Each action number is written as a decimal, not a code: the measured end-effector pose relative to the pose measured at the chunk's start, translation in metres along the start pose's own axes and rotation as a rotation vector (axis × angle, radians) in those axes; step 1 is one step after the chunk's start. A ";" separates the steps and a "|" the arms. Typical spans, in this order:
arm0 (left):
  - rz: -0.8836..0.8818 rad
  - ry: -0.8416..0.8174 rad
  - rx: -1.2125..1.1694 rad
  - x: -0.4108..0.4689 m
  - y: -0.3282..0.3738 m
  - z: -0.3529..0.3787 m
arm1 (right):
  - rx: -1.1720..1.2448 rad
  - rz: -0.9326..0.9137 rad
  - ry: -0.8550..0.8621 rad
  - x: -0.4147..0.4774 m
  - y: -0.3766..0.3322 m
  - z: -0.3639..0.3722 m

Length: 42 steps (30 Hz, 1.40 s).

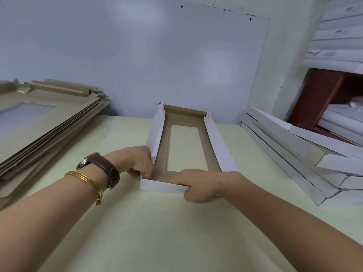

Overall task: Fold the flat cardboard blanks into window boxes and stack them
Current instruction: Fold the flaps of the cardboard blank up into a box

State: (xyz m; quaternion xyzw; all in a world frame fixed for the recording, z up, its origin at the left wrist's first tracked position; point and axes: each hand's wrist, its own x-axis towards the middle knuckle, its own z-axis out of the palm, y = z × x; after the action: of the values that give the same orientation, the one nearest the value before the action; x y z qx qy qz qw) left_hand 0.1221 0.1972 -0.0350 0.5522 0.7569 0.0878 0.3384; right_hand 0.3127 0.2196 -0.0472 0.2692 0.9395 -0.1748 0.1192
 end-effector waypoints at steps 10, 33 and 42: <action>0.015 0.037 -0.039 -0.002 -0.005 0.000 | 0.211 0.142 0.111 -0.019 0.022 -0.006; -0.017 0.286 0.442 0.000 -0.036 -0.029 | -0.367 0.105 0.355 -0.045 0.087 -0.001; 0.454 0.170 0.287 -0.034 0.035 0.007 | -0.321 0.085 0.402 -0.009 0.023 0.002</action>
State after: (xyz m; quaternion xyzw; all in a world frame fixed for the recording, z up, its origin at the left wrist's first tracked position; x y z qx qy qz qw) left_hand 0.1588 0.1777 -0.0086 0.7404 0.6444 0.0992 0.1636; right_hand 0.3327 0.2324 -0.0525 0.3155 0.9479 0.0385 -0.0216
